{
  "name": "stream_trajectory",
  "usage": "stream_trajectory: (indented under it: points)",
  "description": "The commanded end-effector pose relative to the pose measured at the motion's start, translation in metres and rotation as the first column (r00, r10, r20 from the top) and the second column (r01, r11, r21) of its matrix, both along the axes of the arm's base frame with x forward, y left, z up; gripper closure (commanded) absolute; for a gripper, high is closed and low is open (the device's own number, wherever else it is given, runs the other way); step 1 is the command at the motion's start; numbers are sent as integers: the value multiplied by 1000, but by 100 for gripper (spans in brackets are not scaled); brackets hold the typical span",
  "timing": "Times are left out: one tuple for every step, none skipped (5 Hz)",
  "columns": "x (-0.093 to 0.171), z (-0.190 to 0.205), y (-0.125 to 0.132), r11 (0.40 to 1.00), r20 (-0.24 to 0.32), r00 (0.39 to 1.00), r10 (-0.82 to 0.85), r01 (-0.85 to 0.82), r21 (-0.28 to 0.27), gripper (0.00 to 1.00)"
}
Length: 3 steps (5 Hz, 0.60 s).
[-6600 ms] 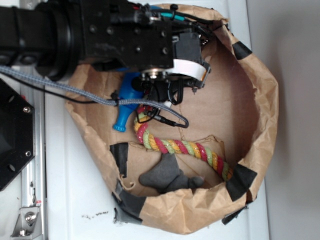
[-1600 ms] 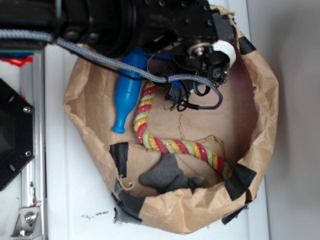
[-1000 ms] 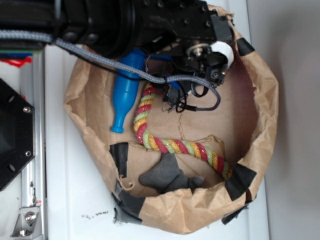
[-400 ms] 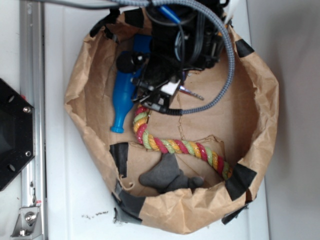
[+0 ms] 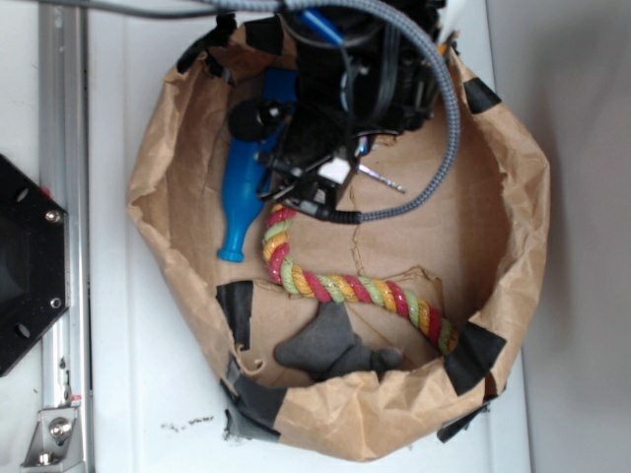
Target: Grab the silver keys.
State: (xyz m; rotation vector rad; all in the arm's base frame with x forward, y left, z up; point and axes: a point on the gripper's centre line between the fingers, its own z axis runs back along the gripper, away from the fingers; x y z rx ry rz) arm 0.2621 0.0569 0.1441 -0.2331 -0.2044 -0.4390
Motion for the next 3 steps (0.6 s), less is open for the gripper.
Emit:
stream_trajectory:
  points:
    - [5, 18, 8, 999, 56, 998, 41, -43, 27, 100]
    - [7, 16, 7, 998, 48, 997, 57, -59, 28, 100]
    - [7, 13, 7, 997, 48, 997, 64, -66, 38, 100]
